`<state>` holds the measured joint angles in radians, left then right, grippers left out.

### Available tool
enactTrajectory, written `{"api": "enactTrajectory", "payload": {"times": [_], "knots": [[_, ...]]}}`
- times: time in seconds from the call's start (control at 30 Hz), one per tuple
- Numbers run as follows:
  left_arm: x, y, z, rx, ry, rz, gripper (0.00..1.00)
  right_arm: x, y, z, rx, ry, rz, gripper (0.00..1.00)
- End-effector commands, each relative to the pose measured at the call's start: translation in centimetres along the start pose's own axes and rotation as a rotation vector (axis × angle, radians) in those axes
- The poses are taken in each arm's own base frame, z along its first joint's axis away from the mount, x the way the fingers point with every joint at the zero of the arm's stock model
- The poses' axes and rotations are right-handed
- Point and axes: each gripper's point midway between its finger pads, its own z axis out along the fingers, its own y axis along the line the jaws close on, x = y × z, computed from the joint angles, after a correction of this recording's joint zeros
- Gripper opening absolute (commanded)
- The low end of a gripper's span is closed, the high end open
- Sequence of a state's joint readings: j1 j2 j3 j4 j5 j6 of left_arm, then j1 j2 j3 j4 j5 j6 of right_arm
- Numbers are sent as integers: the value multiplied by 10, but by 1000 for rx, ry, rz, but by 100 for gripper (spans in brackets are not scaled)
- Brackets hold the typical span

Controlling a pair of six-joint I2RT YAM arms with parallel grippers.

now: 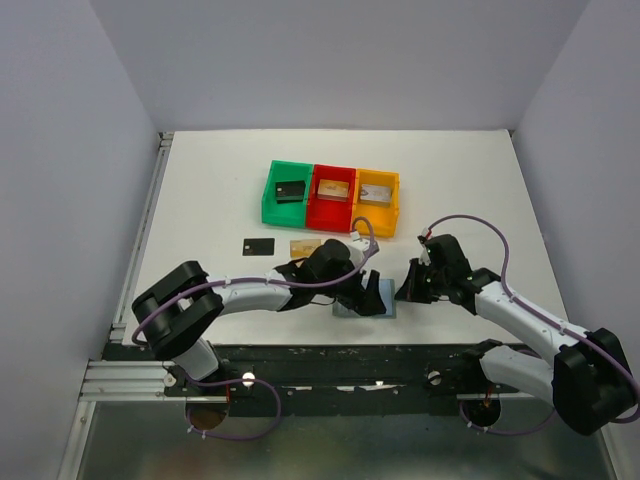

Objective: Take the credit cards out of the card holder
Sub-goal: Remove the credit card from the card holder.

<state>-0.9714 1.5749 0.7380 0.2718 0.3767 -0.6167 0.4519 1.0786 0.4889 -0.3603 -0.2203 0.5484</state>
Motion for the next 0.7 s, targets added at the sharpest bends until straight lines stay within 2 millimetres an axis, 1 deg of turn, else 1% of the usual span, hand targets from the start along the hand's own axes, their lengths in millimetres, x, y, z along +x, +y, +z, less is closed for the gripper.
{"api": "enactTrajectory", "payload": {"times": [0.0, 0.1, 0.17, 0.23, 0.37, 0.4, 0.5, 0.53, 0.57, 0.63, 0.67], "knots": [[-3, -31, 10, 91, 43, 116, 80, 4, -2, 2, -4, 4, -13, 0], [-1, -38, 16, 97, 69, 140, 80, 4, -2, 2, -2, 4, -15, 0], [-1, -36, 15, 84, 61, 142, 80, 4, -3, 1, 3, 0, -15, 0], [-3, -33, 9, 59, 34, 143, 81, 4, -4, 0, 11, -1, -16, 0], [-12, -24, -13, 6, -69, 121, 82, 3, -8, -4, 34, -11, -25, 2], [-14, -18, -20, -11, -93, 105, 82, 3, -9, -5, 41, -14, -28, 5], [-18, 0, -37, -61, -152, 48, 82, -1, -9, -11, 51, -28, -35, 30], [-18, 6, -43, -77, -170, 29, 81, -3, -8, -14, 53, -36, -40, 36], [-19, 14, -48, -97, -188, 10, 81, -7, -5, -19, 45, -49, -49, 43], [-19, 27, -58, -139, -216, -25, 81, -14, -1, -29, 48, -78, -57, 52], [-19, 34, -62, -158, -226, -44, 81, -20, 0, -36, 63, -94, -58, 61]]}}
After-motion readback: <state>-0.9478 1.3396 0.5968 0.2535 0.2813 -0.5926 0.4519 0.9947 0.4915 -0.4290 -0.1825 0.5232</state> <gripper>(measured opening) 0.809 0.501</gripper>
